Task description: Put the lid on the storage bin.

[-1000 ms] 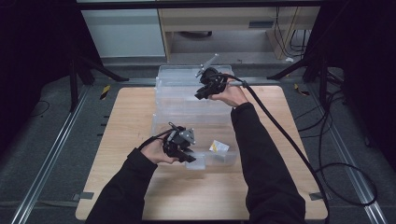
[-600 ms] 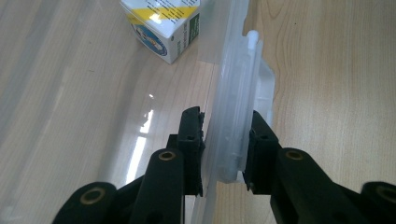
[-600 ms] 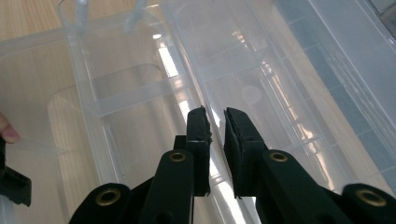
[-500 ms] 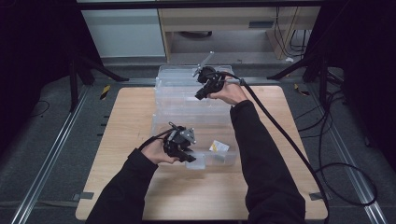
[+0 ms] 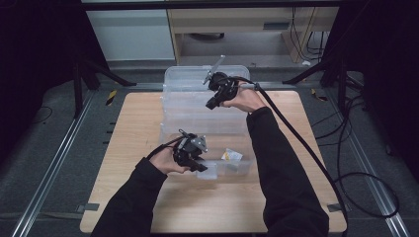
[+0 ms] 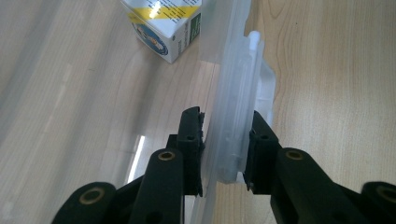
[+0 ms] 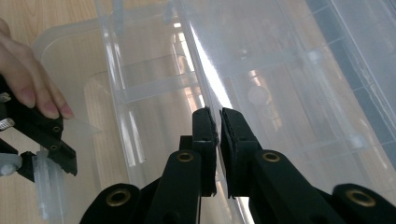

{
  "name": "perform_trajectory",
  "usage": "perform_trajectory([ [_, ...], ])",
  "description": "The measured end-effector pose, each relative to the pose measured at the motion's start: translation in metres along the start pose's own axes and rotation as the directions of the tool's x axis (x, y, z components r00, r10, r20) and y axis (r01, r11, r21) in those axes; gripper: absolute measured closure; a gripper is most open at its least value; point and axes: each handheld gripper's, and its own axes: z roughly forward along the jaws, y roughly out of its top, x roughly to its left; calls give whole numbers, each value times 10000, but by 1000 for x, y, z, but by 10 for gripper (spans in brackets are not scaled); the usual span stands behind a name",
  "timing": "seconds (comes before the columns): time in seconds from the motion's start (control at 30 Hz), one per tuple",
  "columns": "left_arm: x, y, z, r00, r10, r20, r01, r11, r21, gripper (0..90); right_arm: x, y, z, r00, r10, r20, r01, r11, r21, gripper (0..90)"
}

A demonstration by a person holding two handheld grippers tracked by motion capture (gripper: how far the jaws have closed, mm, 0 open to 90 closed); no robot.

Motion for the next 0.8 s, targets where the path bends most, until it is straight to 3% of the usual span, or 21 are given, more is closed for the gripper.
perform_trajectory([
  [0.47,-3,0,-1,9999,37,-151,-36,10000,59,708,20,-10,-9,9993,-211,-315,200,9992,-348,860],
  [0.8,-6,1,0,9995,102,-283,-99,9999,119,704,36,-17,-12,9989,-387,-279,375,9983,-445,867],
])
